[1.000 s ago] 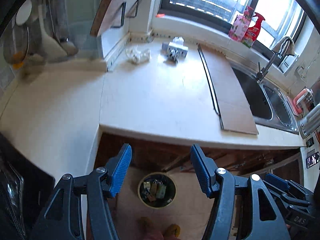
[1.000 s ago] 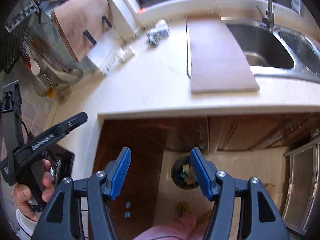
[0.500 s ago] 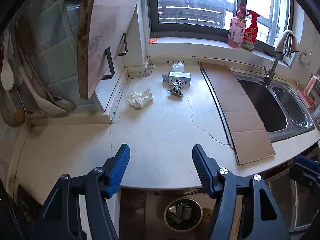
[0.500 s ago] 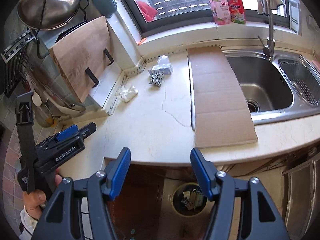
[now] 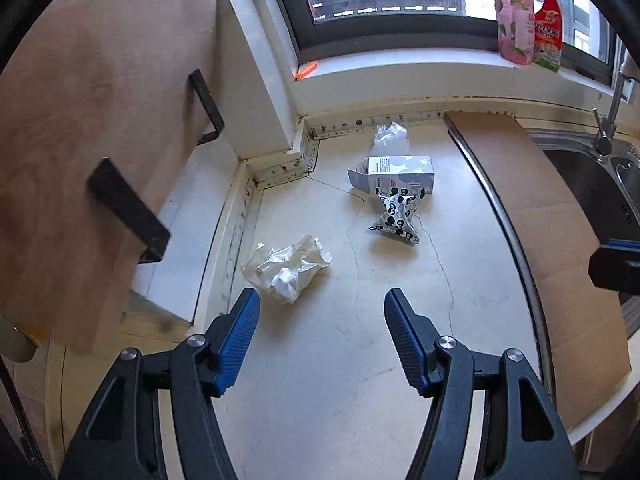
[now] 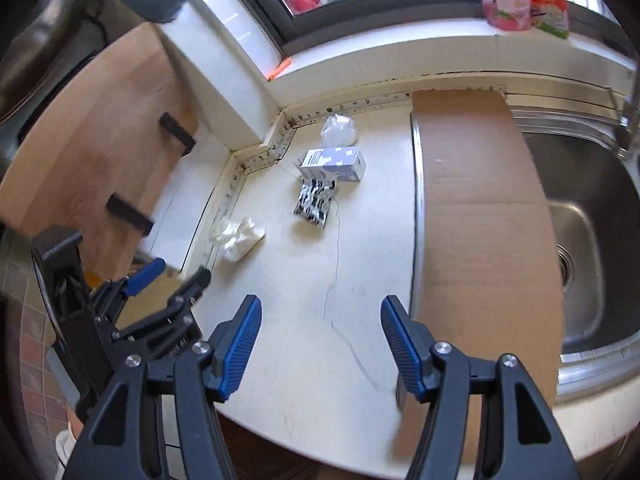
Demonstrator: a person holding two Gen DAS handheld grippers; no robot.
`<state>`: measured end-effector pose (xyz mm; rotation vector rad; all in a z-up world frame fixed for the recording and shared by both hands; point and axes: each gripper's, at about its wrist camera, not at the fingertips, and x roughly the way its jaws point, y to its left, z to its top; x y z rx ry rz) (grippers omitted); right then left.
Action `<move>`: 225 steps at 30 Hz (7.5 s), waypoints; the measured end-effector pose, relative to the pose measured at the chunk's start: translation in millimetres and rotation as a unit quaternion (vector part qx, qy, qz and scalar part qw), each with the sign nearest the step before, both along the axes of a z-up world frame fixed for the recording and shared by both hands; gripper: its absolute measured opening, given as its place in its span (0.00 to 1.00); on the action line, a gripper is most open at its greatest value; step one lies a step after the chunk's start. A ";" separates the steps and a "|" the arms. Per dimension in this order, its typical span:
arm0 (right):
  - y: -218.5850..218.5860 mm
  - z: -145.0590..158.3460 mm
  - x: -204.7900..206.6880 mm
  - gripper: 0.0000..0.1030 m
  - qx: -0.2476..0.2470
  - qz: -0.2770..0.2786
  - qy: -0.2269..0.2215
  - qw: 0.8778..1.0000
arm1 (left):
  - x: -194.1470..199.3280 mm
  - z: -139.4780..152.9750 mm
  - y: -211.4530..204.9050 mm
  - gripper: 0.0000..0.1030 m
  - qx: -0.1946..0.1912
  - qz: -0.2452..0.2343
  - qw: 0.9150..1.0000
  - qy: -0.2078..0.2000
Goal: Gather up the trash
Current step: 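Move both tools back up toward the remaining counter trash, then grasp the white tissues with the left tool while the right tool grasps the patterned wrapper, then carry the tissues and wrapper down over the floor trash bin, then open both tools to drop the tissues and wrapper into the bin, then move both tools back up toward the milk box and plastic bag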
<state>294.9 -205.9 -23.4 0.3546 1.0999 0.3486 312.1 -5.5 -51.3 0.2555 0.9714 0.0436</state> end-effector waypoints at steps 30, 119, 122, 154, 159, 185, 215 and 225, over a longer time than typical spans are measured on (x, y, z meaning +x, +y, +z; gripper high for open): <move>88.7 -116.6 185.3 0.60 0.005 0.056 0.109 0.992 | 130.2 -93.0 45.8 0.61 -0.008 0.061 0.990 0.123; 17.7 -86.2 -296.9 0.41 -0.005 -0.037 0.138 0.990 | -273.8 -40.7 -21.5 0.19 -0.231 -0.121 0.954 0.150; 14.1 -99.6 -301.6 0.41 -0.008 -0.040 0.157 0.987 | -279.3 -55.4 -23.3 0.19 -0.233 -0.115 0.952 0.162; 26.7 -429.8 -271.3 0.42 -0.029 0.005 0.278 0.960 | -286.1 -408.7 9.4 0.22 -0.298 0.037 0.920 0.252; 29.7 -466.8 -267.8 0.42 -0.032 0.002 0.287 0.957 | -281.4 -443.1 6.2 0.24 -0.291 0.035 0.921 0.258; 19.6 -471.3 -273.3 0.56 -0.038 -0.028 0.285 0.957 | -292.6 -451.2 7.0 0.85 -0.199 0.052 0.943 0.263; 23.2 -276.5 -302.6 0.56 -0.059 -0.014 0.242 0.968 | -323.2 -225.7 16.8 0.85 -0.132 0.016 0.960 0.248; 21.9 -182.0 -313.3 0.56 -0.054 -0.010 0.186 0.981 | -324.1 -120.6 9.3 0.85 -0.113 -0.018 0.975 0.191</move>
